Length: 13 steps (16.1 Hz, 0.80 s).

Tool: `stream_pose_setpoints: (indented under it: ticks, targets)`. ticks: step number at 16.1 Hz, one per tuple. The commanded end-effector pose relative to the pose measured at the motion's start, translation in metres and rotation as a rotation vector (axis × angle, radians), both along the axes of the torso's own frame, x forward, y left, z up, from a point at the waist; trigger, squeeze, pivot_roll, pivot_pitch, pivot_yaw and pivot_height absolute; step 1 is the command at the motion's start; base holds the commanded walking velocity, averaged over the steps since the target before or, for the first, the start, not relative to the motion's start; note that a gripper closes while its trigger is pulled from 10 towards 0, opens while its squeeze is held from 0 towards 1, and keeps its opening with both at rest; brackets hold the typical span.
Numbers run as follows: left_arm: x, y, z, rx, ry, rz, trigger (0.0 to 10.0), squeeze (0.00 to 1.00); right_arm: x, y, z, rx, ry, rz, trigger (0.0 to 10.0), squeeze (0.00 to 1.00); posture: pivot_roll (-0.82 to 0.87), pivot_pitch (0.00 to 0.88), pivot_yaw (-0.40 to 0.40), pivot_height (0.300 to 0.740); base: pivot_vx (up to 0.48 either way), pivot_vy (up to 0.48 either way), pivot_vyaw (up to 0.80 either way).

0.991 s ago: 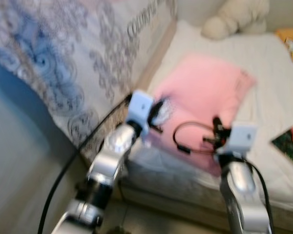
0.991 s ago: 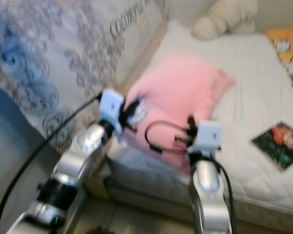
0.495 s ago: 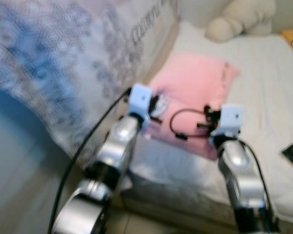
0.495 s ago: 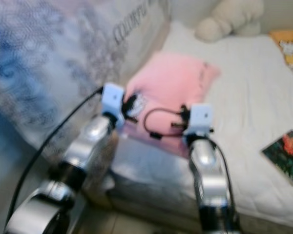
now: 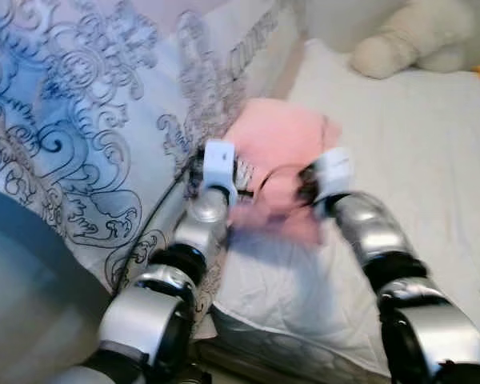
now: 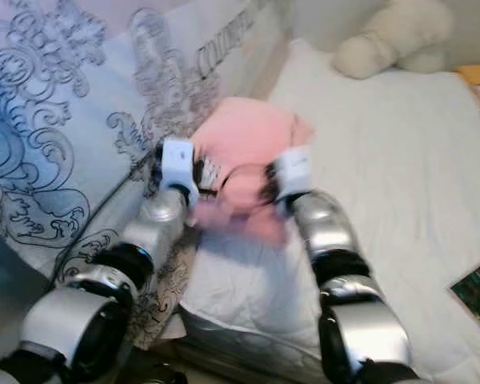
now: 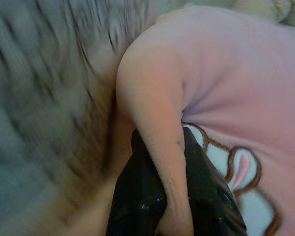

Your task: Clean up the room

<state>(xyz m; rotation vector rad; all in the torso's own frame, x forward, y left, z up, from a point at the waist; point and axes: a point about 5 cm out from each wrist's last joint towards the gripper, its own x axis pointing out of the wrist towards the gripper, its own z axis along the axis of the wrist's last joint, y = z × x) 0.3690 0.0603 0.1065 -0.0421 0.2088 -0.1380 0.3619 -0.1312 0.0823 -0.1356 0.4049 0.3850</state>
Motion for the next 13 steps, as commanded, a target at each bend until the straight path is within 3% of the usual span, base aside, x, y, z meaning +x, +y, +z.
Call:
stream_pose_setpoints:
  ticks: [1,4,6,7,8,9,11,13]
  targets:
    - [-0.011,0.005,-0.023,-0.019,0.089,0.075,10.0,0.00,-0.006,-0.008,-0.012,-0.089,0.034,0.040,10.0,0.00,0.09,0.096,-0.087,0.740,0.000,0.000,0.00]
    - [-0.030,-0.002,-0.049,-0.012,0.153,0.081,10.0,0.00,-0.012,-0.005,-0.025,-0.146,0.081,0.085,10.0,0.00,0.10,0.104,-0.113,0.740,0.000,0.000,0.00]
    - [-0.031,-0.008,-0.049,-0.047,0.170,0.080,10.0,0.00,-0.015,-0.008,-0.030,-0.173,0.096,0.095,10.0,0.00,0.10,0.099,-0.117,0.740,0.000,0.000,0.00]
    - [-0.027,-0.015,-0.041,-0.056,0.140,0.054,10.0,0.00,-0.014,-0.011,-0.029,-0.174,0.091,0.079,10.0,0.10,0.09,0.092,-0.118,0.740,0.000,0.000,0.00]
    - [-0.023,-0.019,-0.032,-0.023,0.088,0.024,10.0,0.00,-0.011,-0.012,-0.025,-0.162,0.078,0.058,10.0,1.00,0.08,0.083,-0.116,0.740,0.000,0.000,0.00]
    - [-0.021,-0.019,-0.028,-0.003,0.064,0.013,10.0,1.00,-0.010,-0.012,-0.024,-0.156,0.073,0.050,10.0,1.00,0.08,0.083,-0.116,0.740,0.000,0.000,0.00]
    - [-0.004,-0.014,0.004,0.113,-0.121,-0.042,10.0,1.00,-0.003,-0.009,-0.013,-0.070,0.030,0.024,10.0,1.00,0.09,0.042,-0.114,0.740,0.000,0.000,0.00]
    - [-0.013,-0.019,-0.009,0.027,-0.066,-0.065,10.0,1.00,-0.006,-0.012,-0.016,-0.010,0.020,-0.010,10.0,1.00,0.09,0.010,-0.110,0.740,0.000,0.000,0.00]
